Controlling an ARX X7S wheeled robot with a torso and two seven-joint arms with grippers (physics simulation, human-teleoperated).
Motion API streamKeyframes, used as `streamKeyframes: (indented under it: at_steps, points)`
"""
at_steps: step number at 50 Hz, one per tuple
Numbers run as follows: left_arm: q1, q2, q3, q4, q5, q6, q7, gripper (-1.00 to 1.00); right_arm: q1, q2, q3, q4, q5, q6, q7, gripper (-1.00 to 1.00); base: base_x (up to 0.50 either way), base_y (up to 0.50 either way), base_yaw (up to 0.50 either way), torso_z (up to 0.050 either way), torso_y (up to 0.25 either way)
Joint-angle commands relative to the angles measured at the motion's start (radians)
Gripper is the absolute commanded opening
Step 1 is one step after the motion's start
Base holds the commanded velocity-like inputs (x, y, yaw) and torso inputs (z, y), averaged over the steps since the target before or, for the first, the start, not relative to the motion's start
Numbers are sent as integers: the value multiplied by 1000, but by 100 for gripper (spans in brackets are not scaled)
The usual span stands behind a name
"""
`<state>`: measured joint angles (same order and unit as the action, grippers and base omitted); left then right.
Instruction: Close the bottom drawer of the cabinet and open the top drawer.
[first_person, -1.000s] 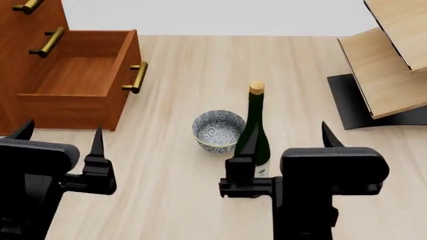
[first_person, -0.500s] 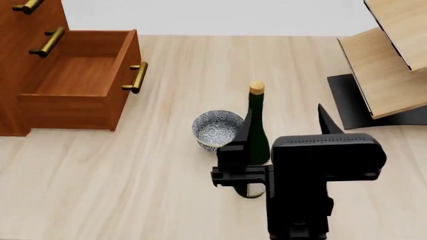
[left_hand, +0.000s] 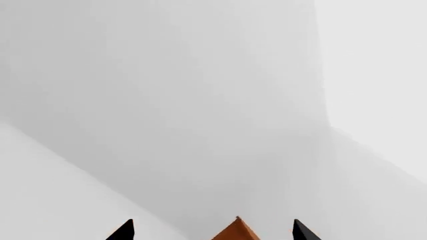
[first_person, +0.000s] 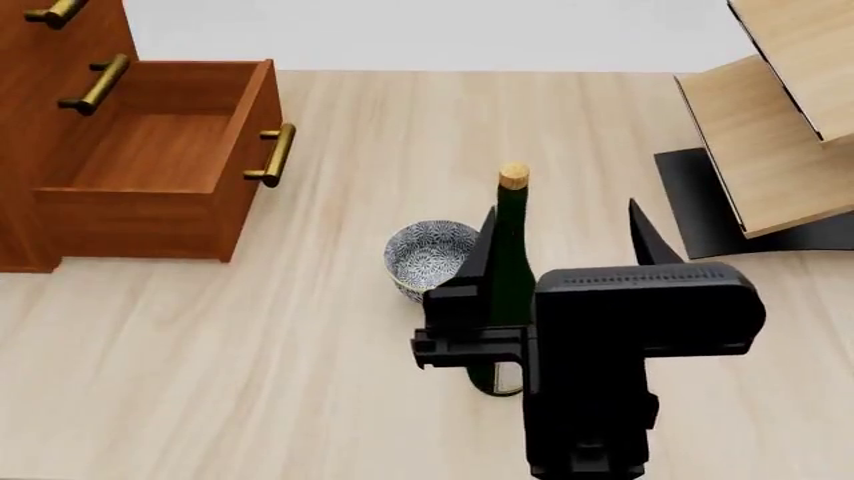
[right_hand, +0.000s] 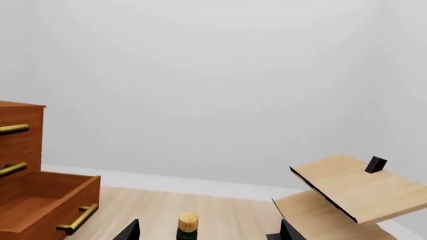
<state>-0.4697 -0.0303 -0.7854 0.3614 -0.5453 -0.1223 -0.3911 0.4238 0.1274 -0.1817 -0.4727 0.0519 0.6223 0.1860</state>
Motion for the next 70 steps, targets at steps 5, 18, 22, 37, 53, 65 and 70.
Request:
streamKeyframes:
  at_steps: [5,18,22,37,53,65,70]
  points:
    - [32,-14,-13,11,-49,94,-77,100,4,11,-16,6,9,-22,11,100,0,0,0,38,145]
    - [59,-44,60,31,40,85,-104,100,-1,31,-52,14,-24,-60,32,100,0,0,0,24,91]
    - [63,-48,73,21,55,97,-104,100,0,38,-62,13,-32,-57,38,100,100,199,0,0,0]
    - [74,-62,84,18,14,105,-109,100,3,41,-63,0,-21,-34,51,100,25,389,0,0,0]
    - [86,-75,107,18,12,119,-113,100,1,44,-68,1,10,-50,43,100,0,343,0,0,0]
    - [93,-85,132,15,26,126,-116,100,2,50,-76,13,24,-63,38,100,39,181,0,0,0]
    - [94,-91,135,12,21,123,-119,100,9,49,-81,13,31,-63,36,100,92,139,0,0,0]
